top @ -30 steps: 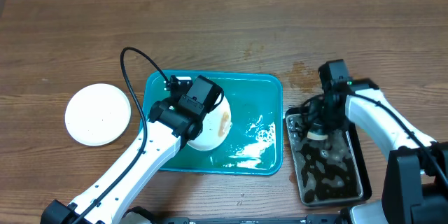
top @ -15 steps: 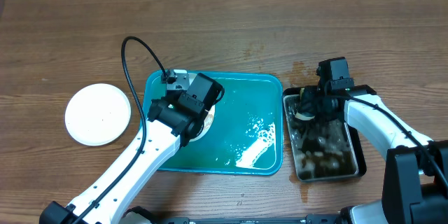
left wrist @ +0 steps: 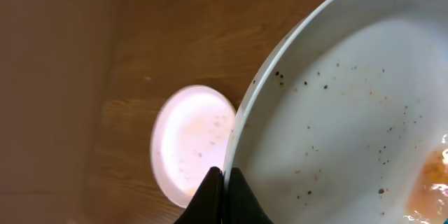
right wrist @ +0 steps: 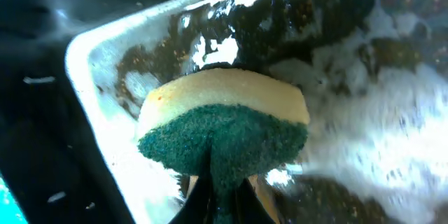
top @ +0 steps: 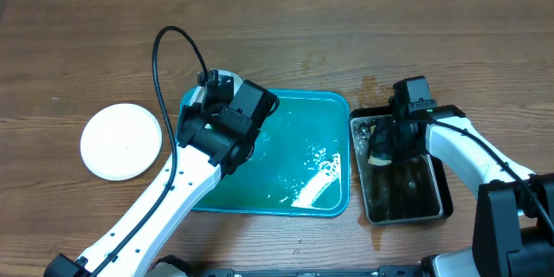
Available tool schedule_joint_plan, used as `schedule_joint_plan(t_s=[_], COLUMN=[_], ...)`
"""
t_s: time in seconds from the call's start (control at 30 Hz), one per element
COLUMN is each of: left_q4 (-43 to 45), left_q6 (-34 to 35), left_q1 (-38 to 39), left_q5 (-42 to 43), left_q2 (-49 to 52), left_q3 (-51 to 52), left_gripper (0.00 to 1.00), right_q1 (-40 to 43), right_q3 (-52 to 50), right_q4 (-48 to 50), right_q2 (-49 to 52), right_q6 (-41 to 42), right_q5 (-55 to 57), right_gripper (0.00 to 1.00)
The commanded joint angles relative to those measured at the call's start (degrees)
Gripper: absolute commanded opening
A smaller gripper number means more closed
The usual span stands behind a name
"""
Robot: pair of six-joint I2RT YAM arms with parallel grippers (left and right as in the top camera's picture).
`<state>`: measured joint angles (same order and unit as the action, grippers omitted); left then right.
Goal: Clean dirty plates on tray and stack at the side
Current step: 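Return the sponge to the basin with the right gripper, then lift the white plate with the left gripper and stack it on the plates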
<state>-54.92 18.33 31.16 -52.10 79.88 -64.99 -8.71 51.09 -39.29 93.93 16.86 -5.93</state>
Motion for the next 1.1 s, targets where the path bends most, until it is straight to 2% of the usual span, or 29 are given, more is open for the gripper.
schedule_joint_plan(t_s=[0.0,0.13,0.23,0.83,1.07], left_q4=[2.2,4.6,6.2,6.9,5.2], left_q6=[-8.0,-16.2,-18.6,-18.3,-12.1], left_q1=[1.5,4.3,6.5,8.2,7.6], left_q5=[-5.5,-5.5,-5.8,-6.8,-4.1], left_q2=[-1.3,-1.2,-1.2,-1.2,-1.2], left_q3=[-1.5,-1.5,-1.5,-1.5,-1.5], left_gripper=[0.04,0.04,0.04,0.04,0.04], right_q1=[0.1,0.1,0.1,0.1,0.1], right_q3=[0.5,0.5,0.5,0.5,0.5], right_q4=[0.0,0.0,0.0,0.2,0.2], right_q2=[-0.6,-0.6,-0.6,-0.6,-0.6], right_q6=[-0.6,-0.6,-0.6,-0.6,-0.6], right_q5=[0.9,0.9,0.9,0.9,0.9], right_gripper=[0.04,0.04,0.04,0.09,0.09])
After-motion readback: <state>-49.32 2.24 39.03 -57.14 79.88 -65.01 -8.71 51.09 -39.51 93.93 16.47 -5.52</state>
